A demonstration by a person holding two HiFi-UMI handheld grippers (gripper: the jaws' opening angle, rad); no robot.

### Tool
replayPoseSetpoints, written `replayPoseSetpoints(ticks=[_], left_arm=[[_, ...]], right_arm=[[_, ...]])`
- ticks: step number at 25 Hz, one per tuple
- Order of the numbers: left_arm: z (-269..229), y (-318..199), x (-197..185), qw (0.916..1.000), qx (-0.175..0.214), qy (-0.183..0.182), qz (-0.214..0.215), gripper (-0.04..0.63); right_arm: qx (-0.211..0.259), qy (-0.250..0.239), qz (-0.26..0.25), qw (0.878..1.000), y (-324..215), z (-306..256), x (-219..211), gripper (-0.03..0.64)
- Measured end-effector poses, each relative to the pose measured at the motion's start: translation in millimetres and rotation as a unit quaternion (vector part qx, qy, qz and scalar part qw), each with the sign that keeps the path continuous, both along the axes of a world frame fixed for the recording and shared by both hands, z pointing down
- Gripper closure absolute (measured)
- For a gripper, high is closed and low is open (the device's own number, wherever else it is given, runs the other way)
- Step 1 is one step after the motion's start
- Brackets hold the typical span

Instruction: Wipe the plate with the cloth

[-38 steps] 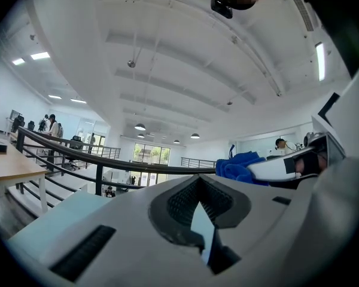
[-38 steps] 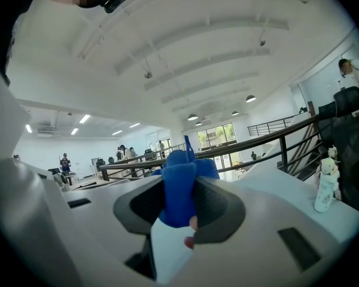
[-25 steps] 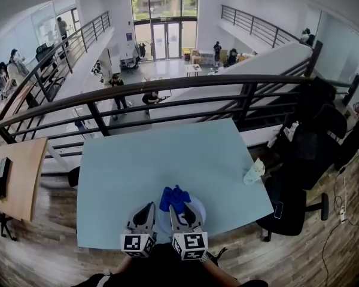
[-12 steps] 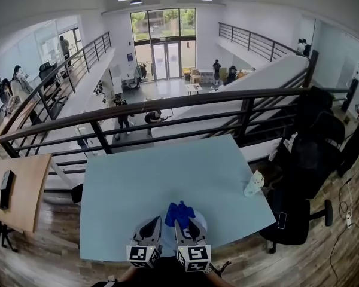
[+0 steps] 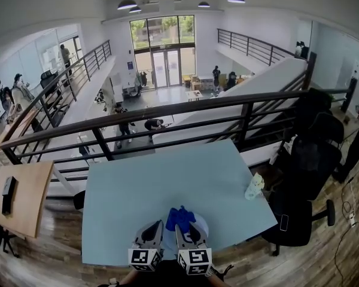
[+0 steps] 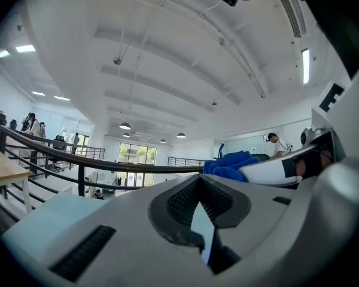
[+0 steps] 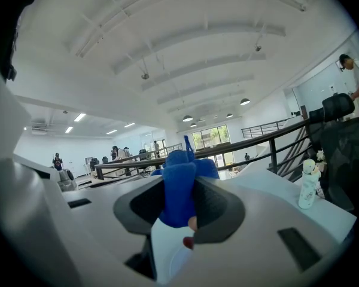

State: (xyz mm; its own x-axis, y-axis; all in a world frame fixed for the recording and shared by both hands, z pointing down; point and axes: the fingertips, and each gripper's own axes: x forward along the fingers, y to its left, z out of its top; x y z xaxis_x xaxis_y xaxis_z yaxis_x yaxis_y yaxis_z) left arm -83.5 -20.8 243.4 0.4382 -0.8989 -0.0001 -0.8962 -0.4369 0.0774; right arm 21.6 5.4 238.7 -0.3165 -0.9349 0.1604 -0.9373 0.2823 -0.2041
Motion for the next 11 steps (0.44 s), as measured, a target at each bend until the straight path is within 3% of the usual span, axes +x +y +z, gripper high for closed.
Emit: replayPoseSetpoints(ticks=[11], left_arm=[[-2.0, -0.5, 5.4, 0.9999, 0.006, 0.000, 0.011, 0.594]], right_arm=[[-0.008, 0.001, 0.004, 1.000, 0.5, 6.6, 1.9, 0.499]])
